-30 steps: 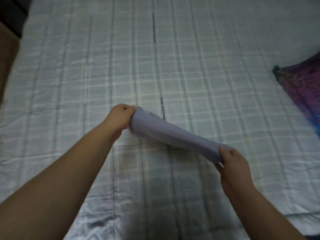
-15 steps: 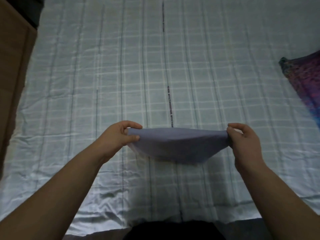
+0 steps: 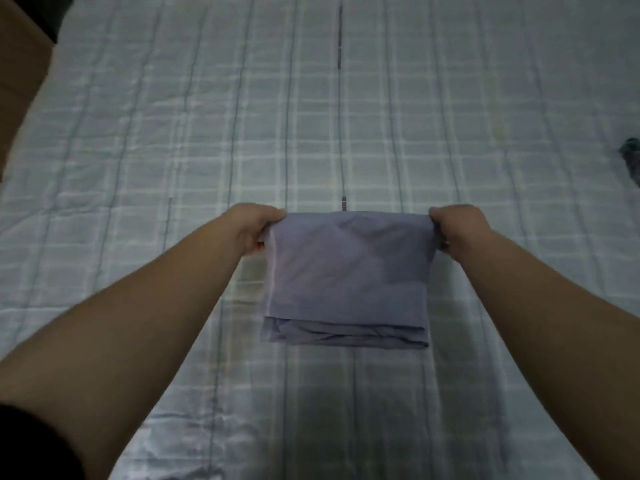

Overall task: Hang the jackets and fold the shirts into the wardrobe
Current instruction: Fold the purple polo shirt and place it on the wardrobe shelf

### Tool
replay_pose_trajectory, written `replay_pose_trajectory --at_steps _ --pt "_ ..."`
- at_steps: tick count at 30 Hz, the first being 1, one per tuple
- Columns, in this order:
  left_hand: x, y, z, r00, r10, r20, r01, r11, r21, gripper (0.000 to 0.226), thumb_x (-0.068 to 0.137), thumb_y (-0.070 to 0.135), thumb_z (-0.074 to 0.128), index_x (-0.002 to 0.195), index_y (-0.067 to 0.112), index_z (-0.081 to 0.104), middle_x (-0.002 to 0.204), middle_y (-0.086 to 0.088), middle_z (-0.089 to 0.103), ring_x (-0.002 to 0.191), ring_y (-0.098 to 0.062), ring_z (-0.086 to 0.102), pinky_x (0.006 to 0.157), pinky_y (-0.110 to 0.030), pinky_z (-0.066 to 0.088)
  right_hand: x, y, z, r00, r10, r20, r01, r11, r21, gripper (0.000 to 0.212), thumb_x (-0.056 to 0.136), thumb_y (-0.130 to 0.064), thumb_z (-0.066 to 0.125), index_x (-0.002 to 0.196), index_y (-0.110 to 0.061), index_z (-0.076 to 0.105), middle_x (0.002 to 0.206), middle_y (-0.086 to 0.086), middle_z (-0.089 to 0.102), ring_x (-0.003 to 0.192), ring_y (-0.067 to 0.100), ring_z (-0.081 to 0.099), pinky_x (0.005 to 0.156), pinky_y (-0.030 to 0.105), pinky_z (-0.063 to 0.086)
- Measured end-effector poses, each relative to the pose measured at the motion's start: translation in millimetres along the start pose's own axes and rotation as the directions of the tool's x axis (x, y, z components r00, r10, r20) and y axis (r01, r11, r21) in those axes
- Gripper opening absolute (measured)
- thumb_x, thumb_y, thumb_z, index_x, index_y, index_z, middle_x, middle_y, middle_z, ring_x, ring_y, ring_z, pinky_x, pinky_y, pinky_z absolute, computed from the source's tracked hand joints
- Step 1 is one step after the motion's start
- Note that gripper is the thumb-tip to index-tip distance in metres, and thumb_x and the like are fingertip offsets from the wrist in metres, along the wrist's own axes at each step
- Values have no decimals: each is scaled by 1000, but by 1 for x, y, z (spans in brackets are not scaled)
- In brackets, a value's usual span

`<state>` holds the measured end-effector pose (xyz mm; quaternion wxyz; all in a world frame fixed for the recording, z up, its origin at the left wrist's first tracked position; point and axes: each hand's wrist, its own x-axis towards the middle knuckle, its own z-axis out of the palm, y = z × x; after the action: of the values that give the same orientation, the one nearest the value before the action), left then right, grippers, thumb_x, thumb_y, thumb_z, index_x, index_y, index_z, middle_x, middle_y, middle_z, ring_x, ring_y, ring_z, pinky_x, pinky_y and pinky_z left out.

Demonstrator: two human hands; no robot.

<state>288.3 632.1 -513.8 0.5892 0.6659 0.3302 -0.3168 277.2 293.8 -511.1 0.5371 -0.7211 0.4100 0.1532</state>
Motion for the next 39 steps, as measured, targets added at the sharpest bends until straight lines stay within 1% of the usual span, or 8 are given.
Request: replay_pose_trajectory --at_steps 8,14,18,23,28,31,35,39 --pt "116 -16 14 988 62 -145 -47 994 100 20 89 23 69 80 6 64 72 -11 62 54 -22 58 50 -26 46 111 32 29 997 65 -41 -62 996 63 22 85 -34 58 87 -13 63 87 15 66 73 31 65 68 41 58" --pt "67 -67 25 835 413 -363 -271 883 383 53 92 38 62 132 8 44 109 -9 59 89 -22 63 82 -27 50 21 89 28 844 -485 -230 396 852 -342 22 91 -21 53 110 -13 59 100 4 61 93 23 56 85 33 42" --pt "17 -135 47 480 877 -27 -508 303 807 50 89 16 56 135 -2 48 135 -28 49 123 -38 46 107 -41 33 -27 162 32 553 -808 205 715 334 -614 41 89 -14 55 128 -3 58 136 22 53 126 37 46 110 42 31" --pt "1 -217 65 583 708 399 -473 -103 875 55 101 36 39 153 22 33 157 -16 32 144 -38 29 117 -55 22 -39 223 35 607 -654 452 640 65 -765 58 97 -39 39 150 -15 39 155 12 37 142 36 34 116 56 24" --pt "5 -228 59 651 661 374 -428 -87 899 57 102 43 36 155 23 27 160 -13 26 146 -36 25 119 -54 19 -32 231 28 626 -610 486 633 32 -774 60 98 -41 38 153 -15 33 156 11 36 143 35 33 116 54 24" --pt "-3 -222 55 599 719 352 -503 -4 864 55 98 39 45 149 17 41 156 -15 35 143 -36 31 117 -53 24 -38 233 19 647 -681 343 674 301 -674 53 96 -30 41 144 -8 46 151 18 41 139 35 36 120 41 21" --pt "-11 -197 35 638 758 -139 -451 514 730 38 81 22 60 113 2 61 111 -16 62 107 -37 57 89 -33 46 -54 210 8 891 -438 -118 370 852 -370 38 92 -14 55 130 -5 53 124 14 59 112 29 56 96 29 39" --pt "-13 -177 30 860 351 -370 -158 874 460 43 87 17 69 123 1 51 89 5 54 79 -16 53 57 -17 34 -46 192 4 976 -141 -165 70 923 -377 39 85 -22 69 120 -10 59 95 6 65 97 28 62 82 30 41"
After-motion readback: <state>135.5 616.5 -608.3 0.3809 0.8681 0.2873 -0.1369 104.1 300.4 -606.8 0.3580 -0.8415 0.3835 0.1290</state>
